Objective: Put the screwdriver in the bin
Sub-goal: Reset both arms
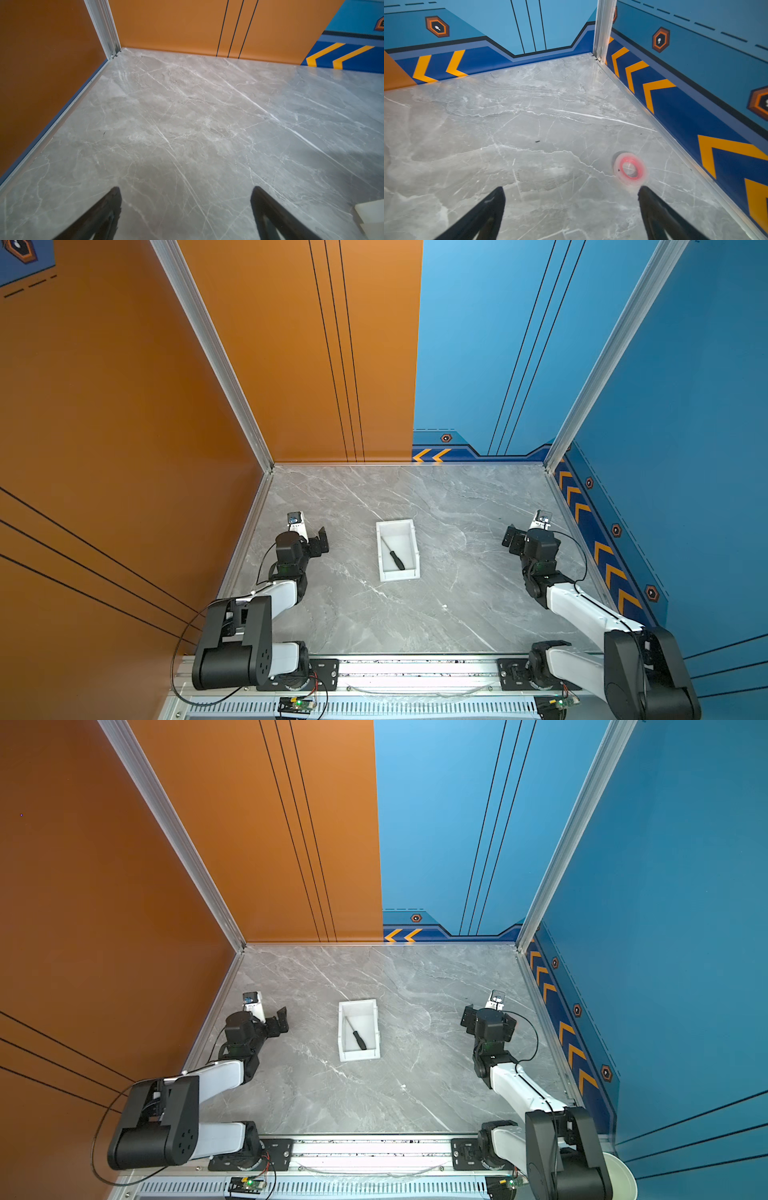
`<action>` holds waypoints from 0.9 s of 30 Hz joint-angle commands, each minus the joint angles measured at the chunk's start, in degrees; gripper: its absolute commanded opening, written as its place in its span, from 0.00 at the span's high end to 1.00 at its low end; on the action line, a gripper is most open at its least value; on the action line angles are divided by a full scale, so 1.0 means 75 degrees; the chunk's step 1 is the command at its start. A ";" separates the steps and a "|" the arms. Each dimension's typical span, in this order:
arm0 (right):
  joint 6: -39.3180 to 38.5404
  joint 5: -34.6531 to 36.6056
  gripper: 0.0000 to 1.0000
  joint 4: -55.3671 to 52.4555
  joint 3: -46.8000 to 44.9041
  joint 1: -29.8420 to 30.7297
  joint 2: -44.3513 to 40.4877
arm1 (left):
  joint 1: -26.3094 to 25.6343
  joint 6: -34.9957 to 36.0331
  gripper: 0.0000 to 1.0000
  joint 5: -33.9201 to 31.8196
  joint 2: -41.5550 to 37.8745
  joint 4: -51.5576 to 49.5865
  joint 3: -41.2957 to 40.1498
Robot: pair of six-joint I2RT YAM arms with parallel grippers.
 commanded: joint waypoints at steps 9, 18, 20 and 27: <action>-0.0344 -0.0447 0.00 0.3379 -0.0445 -0.0391 0.1752 | 0.0007 0.0193 0.02 0.0541 0.2152 0.5007 -0.1171; -0.0709 -0.0554 0.00 0.3654 -0.0051 -0.0159 0.2809 | -0.0081 0.0486 0.02 0.1058 0.1986 0.4720 -0.1147; -0.0681 -0.0561 0.00 0.3665 -0.0057 -0.0160 0.2804 | -0.0026 0.0437 0.02 0.1089 0.1997 0.4715 -0.1141; -0.0707 -0.0558 0.00 0.3684 -0.0054 -0.0159 0.2809 | 0.0368 -0.0043 0.02 0.1235 0.1963 0.4283 -0.0903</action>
